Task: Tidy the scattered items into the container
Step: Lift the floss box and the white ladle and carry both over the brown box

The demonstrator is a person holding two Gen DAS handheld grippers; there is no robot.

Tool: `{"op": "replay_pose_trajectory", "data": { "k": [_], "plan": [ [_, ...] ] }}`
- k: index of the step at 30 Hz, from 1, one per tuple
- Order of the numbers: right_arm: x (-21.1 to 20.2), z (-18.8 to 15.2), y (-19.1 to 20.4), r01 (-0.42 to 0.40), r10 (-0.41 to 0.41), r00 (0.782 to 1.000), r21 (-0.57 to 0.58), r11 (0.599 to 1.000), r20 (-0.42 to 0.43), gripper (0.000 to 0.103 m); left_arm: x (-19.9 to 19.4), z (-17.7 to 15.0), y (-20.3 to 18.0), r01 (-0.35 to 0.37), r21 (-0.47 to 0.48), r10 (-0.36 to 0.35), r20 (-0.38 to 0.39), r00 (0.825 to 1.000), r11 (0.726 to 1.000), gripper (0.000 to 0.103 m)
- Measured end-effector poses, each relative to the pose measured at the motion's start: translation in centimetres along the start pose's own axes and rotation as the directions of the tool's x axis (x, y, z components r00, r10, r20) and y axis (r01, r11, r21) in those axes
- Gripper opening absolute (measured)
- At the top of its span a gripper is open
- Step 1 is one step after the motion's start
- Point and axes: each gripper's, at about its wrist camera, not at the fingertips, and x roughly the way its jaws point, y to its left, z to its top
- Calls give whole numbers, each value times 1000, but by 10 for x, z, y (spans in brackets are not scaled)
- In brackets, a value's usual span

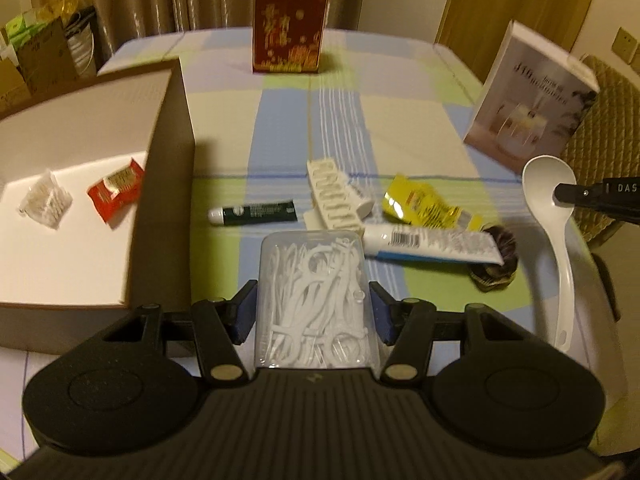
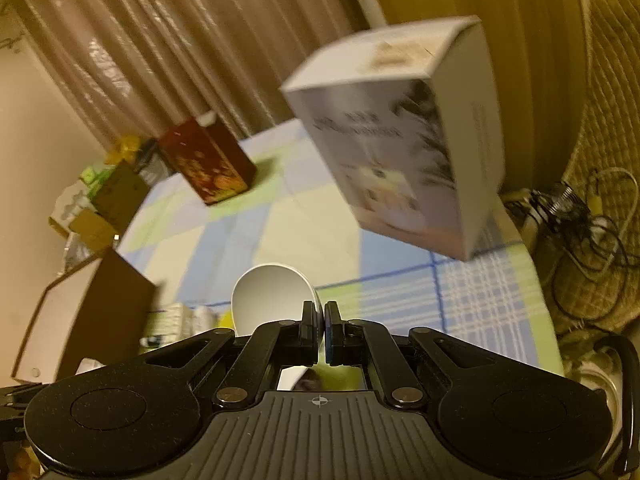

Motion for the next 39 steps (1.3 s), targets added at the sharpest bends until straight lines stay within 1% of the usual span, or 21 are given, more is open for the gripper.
{"op": "replay_pose_trajectory", "data": {
  "k": [6, 9, 13, 17, 20, 27, 32, 36, 39],
  "plan": [
    [-2, 11, 32, -63, 63, 998, -17, 998, -8, 5, -32, 8, 16, -3, -8, 3, 58, 998, 1000, 53],
    [4, 15, 53, -100, 100, 995, -38, 994, -17, 5, -47, 11, 31, -29, -13, 30, 90, 996, 999, 53],
    [15, 21, 88, -160, 159, 987, -68, 985, -22, 5, -65, 15, 61, -73, -47, 78, 121, 990, 996, 53],
    [30, 27, 130, -229, 228, 973, -102, 968, -28, 5, -80, 17, 96, -132, -75, 142, 144, 979, 988, 53],
    [44, 32, 163, -284, 282, 959, -121, 951, -33, 5, -90, 19, 123, -163, -103, 178, 159, 971, 981, 53],
    [80, 44, 247, -388, 387, 921, -190, 902, -45, 5, -106, 23, 180, -213, -134, 236, 186, 954, 968, 53],
    [108, 47, 293, -422, 420, 905, -230, 877, -63, 5, -112, 29, 214, -233, -136, 257, 201, 945, 963, 53],
    [127, 46, 314, -426, 419, 904, -252, 869, -83, 5, -110, 36, 238, -244, -131, 267, 206, 942, 961, 53],
    [141, 46, 325, -421, 412, 906, -265, 867, -95, 5, -106, 41, 250, -246, -124, 267, 203, 942, 961, 53]
  ]
}}
